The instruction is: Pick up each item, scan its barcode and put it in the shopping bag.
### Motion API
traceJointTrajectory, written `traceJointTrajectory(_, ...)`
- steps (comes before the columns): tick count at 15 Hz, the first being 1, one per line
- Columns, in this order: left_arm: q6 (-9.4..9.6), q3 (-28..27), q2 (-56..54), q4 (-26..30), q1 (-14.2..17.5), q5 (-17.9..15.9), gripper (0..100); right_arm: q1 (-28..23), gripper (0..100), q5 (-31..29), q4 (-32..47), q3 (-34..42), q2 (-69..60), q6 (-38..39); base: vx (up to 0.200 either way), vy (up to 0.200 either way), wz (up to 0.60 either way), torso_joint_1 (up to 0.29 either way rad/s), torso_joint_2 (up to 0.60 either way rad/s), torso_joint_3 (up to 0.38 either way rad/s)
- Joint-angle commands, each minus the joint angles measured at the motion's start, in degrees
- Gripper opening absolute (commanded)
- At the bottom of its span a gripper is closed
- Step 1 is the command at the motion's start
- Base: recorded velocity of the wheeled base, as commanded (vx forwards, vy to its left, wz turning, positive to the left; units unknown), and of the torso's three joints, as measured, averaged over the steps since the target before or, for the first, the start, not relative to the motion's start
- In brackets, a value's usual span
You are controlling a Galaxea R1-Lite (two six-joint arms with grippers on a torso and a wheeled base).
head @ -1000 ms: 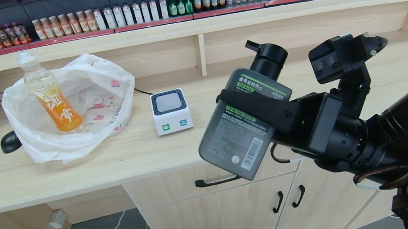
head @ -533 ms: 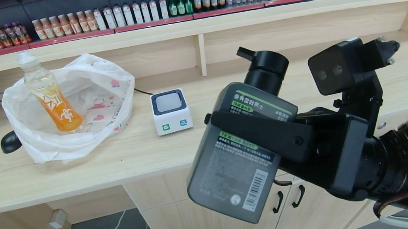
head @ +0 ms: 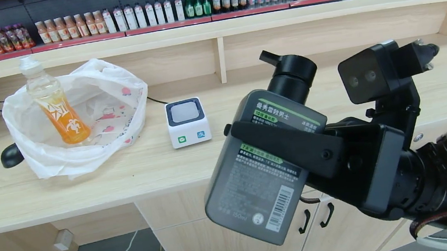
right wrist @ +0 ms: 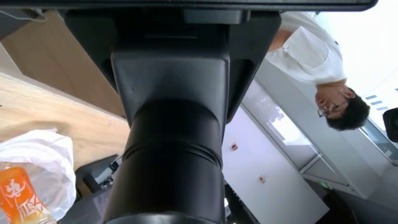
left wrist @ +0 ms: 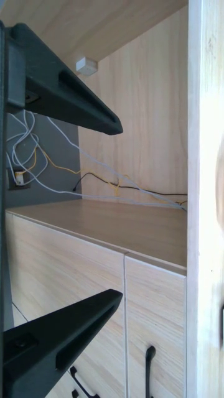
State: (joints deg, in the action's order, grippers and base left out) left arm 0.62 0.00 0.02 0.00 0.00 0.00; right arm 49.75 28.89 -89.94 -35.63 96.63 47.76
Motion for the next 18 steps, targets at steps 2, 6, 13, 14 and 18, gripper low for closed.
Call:
traceJointTrajectory(2, -0.01, 0.0, 0.0, 0.1, 0.0, 0.0, 100, -0.5, 0, 0.0, -0.1, 0.5, 0.2, -0.3, 0.0, 0.0, 0.0, 0.0, 0.0, 0.0)
traceJointTrajectory(6, -0.01, 0.0, 0.0, 0.0, 0.0, 0.0, 100, -4.1, 0, -0.2, -0.1, 0.4, 2.0, -6.9, 0.0, 0.0, 0.0, 0.0, 0.0, 0.0)
traceJointTrajectory(13, 0.08, 0.0, 0.0, 0.1, -0.1, 0.0, 100, -13.3, 0, -2.3, -0.1, 6.0, 0.0, -25.1, 0.0, 0.0, 0.0, 0.0, 0.0, 0.0)
traceJointTrajectory(14, 0.08, 0.0, 0.0, 0.1, -0.1, 0.0, 100, -13.5, 0, -3.7, -0.1, 6.9, -0.4, -29.6, 0.0, 0.0, 0.0, 0.0, 0.0, 0.0)
traceJointTrajectory(18, 0.08, 0.0, 0.0, 0.0, -0.1, 0.0, 100, -13.5, 0, -14.4, -0.1, 9.8, -2.2, -36.4, 0.0, 0.0, 0.0, 0.0, 0.0, 0.0)
